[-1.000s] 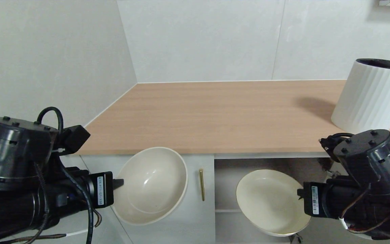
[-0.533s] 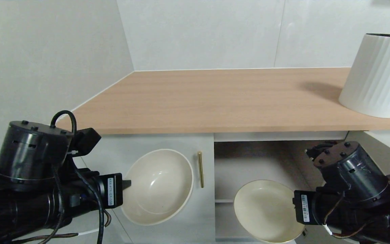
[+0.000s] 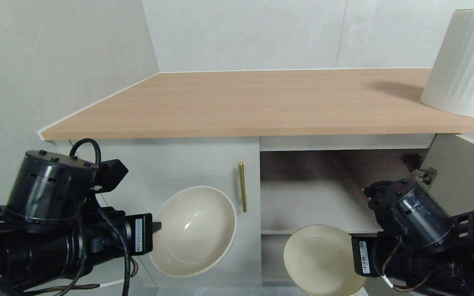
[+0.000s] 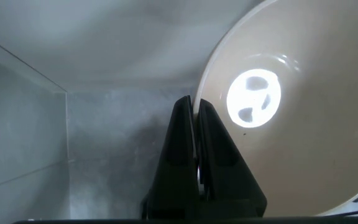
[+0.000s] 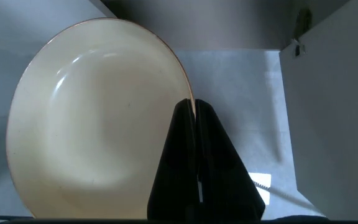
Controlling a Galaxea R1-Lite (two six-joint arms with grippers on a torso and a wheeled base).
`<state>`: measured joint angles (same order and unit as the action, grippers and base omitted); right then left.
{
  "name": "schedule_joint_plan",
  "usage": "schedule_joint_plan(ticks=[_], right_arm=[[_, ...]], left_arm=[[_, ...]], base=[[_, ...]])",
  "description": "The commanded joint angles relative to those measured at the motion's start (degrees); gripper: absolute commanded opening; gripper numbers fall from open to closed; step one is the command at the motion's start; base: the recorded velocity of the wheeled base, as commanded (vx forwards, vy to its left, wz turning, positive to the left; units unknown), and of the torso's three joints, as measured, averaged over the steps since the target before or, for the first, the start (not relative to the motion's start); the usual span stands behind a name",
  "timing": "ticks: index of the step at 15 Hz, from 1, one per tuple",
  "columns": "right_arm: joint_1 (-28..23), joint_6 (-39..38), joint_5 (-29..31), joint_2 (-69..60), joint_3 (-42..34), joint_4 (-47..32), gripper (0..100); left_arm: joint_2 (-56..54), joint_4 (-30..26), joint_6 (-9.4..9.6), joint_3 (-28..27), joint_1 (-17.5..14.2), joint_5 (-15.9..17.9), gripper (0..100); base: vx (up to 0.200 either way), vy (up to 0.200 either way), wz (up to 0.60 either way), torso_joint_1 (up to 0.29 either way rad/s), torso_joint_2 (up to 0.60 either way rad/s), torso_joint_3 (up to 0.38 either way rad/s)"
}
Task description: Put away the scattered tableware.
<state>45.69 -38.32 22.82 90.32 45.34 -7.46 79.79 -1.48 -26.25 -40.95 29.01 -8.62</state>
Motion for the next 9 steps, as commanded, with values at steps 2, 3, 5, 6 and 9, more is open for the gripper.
schedule_joint_plan(ticks=[2,3,5,6,9], right_arm=[[-0.1,0.1,-0.1,0.6,-0.1,-0.1,0],[-0.2,0.4,-0.1,0.7,-0.8,-0.1,0],[-0.3,0.5,-0.2,1.0,-0.9,-0.1,0],[-2.0,0.9,-1.7,3.5,-1.4,0.6,0],[-4.6,0.9,-1.7,7.9,-2.2,6.9,0]], left_arm=[[0.5,0.0,-0.03,0.1,0.0,0.0,0],[0.6,0.0,-0.03,0.3,0.0,0.0,0],[0.7,0.1,-0.03,0.3,0.1,0.0,0],[1.7,0.1,-0.03,0.4,0.1,0.0,0],[1.8,0.2,-0.03,0.4,0.1,0.0,0]], base=[[0.000,0.000,0.00,0.001,0.03,0.021],[0.000,0.000,0.00,0.000,0.00,0.000],[0.000,0.000,0.00,0.000,0.00,0.000],[-0.200,0.000,0.00,0.002,0.00,0.002],[-0.133,0.000,0.00,0.005,0.00,0.002]])
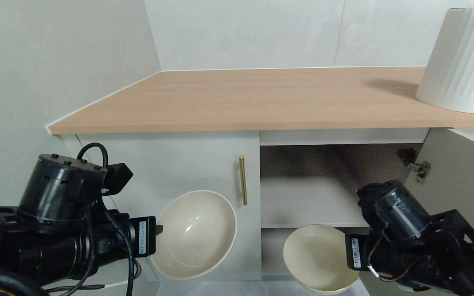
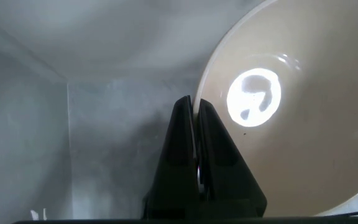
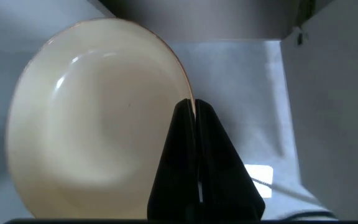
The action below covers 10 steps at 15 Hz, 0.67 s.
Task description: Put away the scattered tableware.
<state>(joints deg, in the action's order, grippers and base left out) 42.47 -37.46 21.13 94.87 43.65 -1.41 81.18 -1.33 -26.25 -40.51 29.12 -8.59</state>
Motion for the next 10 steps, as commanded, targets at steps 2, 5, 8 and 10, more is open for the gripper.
schedule_joint_plan(ticks=[2,5,8,10], right_arm=[[-3.1,0.1,0.0,6.8,-0.7,4.5,0],[-9.2,5.5,0.0,16.4,1.5,15.7,0],[-14.0,9.5,-0.5,24.4,8.5,22.3,0],[-15.4,9.8,-0.5,28.0,13.1,22.3,0]], left_arm=[[0.4,0.0,-0.03,0.0,0.0,0.0,0],[0.3,0.5,0.05,-0.1,0.0,0.0,0],[0.1,2.9,0.05,-0.1,0.0,0.0,0],[0.0,3.0,0.14,-0.2,0.0,0.0,0]], base=[[0.000,0.000,0.00,0.000,0.00,0.000],[0.000,0.000,0.00,0.000,0.00,0.000],[0.000,0.000,0.00,0.000,0.00,0.000],[0.000,0.000,0.00,0.000,0.00,0.000]])
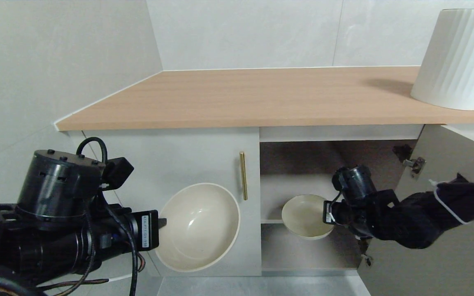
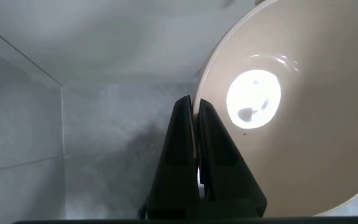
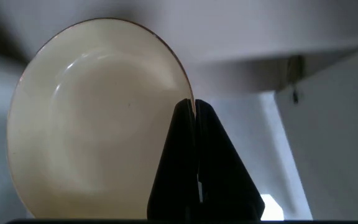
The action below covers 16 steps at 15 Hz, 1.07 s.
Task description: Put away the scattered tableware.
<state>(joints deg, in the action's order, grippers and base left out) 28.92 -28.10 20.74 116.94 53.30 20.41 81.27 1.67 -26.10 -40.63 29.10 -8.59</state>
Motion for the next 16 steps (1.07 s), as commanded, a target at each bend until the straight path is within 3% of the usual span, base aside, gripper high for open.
schedule_joint_plan(ticks=[1,5,16], right_arm=[[-3.1,0.5,-0.1,8.4,6.6,0.5,0],[-6.6,3.6,0.0,17.1,18.6,0.2,0],[-10.8,4.8,1.6,26.5,27.8,0.6,0]], left_arm=[[-0.1,0.0,0.00,-0.1,0.0,-0.1,0],[0.1,0.1,0.00,-0.2,0.0,-0.1,0],[0.2,0.1,0.00,0.0,0.0,-0.2,0]], base=[[0.000,0.000,0.00,0.000,0.00,0.000],[0.000,0.000,0.00,0.000,0.00,0.000],[0.000,0.000,0.00,0.000,0.00,0.000]])
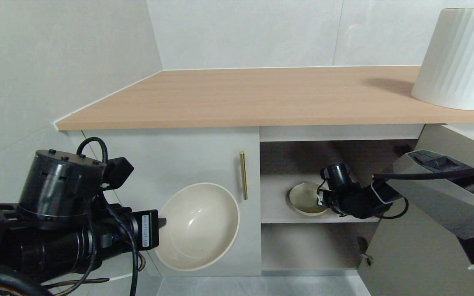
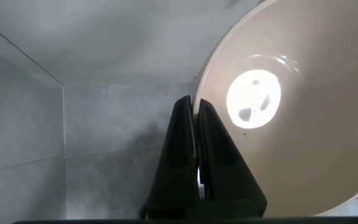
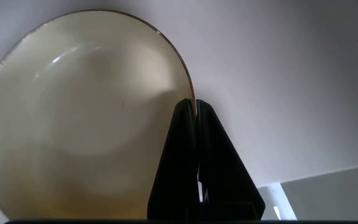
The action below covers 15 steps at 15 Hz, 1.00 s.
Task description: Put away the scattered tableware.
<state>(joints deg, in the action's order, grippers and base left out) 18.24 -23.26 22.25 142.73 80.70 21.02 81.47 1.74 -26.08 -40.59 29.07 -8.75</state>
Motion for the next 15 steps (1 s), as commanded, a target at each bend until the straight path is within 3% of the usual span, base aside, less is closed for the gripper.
schedule_joint_plan(ticks=[1,8,9,15], right_arm=[[-0.1,-0.1,0.1,0.7,0.5,0.1,0],[-0.1,-0.3,0.4,0.8,1.6,0.3,0],[-0.1,-0.3,0.4,0.7,1.7,0.3,100],[0.3,-1.0,0.7,-3.4,-1.0,0.3,100]], left_arm=[[0.0,0.0,-0.03,0.0,0.0,0.0,0],[0.7,0.0,-0.03,0.1,0.0,-0.1,0],[0.8,0.0,-0.03,0.1,0.0,-0.1,0],[2.2,0.1,0.41,-0.1,0.1,0.0,0]], base=[[0.000,0.000,0.00,0.000,0.00,0.000],[0.000,0.000,0.00,0.000,0.00,0.000],[0.000,0.000,0.00,0.000,0.00,0.000],[0.000,0.000,0.00,0.000,0.00,0.000]])
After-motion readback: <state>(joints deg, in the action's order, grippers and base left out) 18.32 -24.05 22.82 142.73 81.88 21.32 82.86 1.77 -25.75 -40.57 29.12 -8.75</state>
